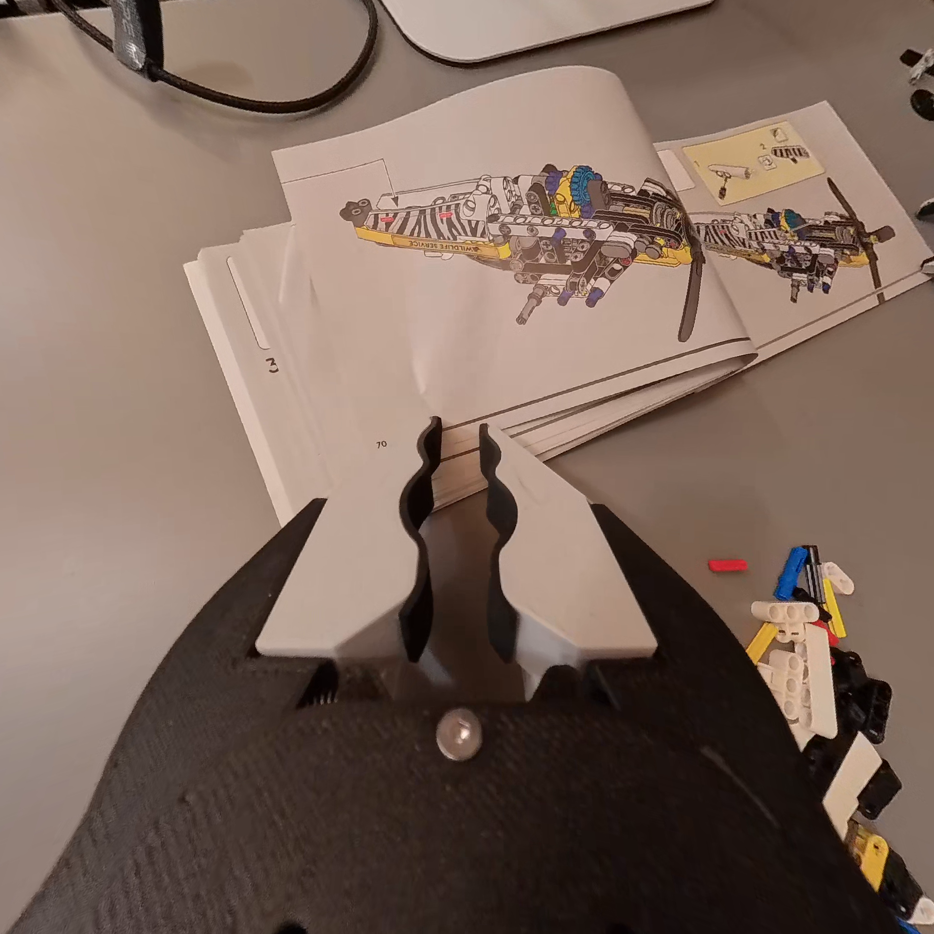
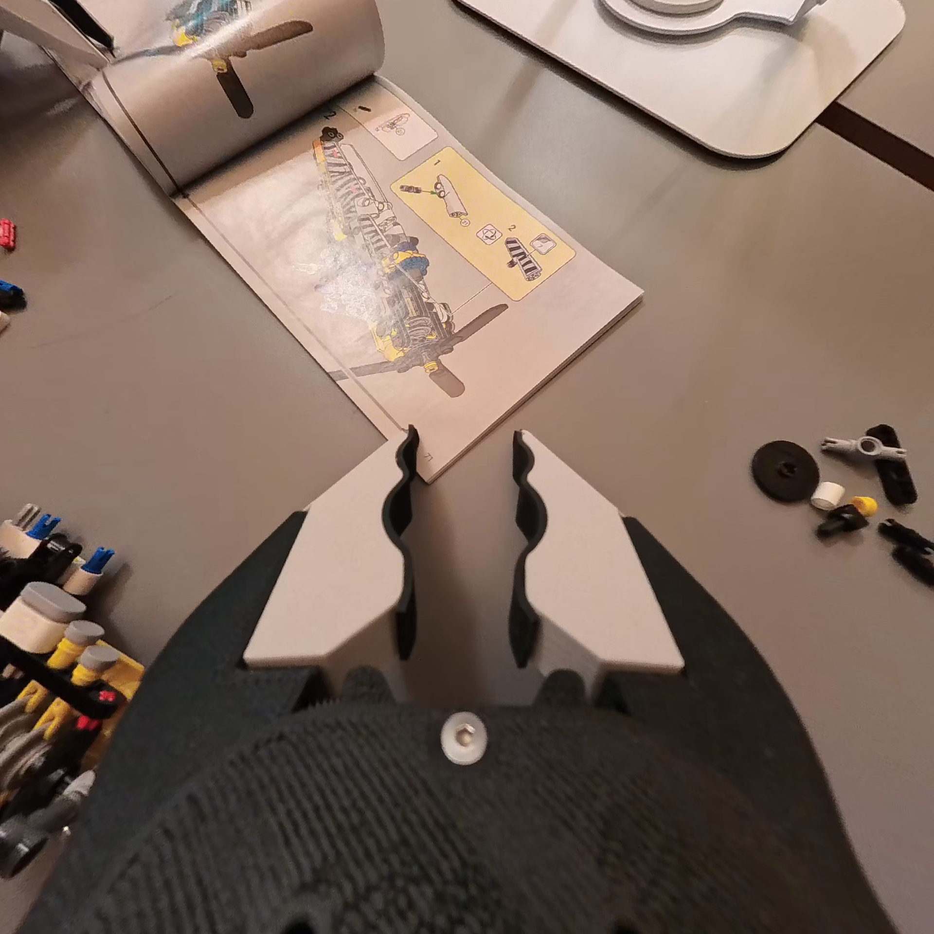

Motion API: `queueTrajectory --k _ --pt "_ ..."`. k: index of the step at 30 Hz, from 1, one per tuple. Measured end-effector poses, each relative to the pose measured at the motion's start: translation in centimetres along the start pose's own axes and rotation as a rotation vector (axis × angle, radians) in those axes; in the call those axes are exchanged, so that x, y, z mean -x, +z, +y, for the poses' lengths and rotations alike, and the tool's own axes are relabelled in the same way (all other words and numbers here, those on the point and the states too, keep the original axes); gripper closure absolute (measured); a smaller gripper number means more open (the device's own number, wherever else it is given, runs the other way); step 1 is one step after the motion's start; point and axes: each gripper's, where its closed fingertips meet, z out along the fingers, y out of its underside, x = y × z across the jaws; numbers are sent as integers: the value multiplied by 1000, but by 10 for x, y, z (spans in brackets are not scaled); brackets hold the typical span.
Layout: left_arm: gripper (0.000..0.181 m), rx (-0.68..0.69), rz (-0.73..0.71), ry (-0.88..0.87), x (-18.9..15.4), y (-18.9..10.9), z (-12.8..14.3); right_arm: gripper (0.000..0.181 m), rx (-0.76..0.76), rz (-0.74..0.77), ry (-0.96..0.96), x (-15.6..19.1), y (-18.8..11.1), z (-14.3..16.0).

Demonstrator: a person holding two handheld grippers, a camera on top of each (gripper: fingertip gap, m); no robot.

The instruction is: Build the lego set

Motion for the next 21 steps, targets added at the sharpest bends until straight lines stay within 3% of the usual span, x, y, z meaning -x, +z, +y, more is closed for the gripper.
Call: queueTrajectory --k 21 --pt "168 25 -36 12 5 -6 5 144 1 -3 6 0 0 0"
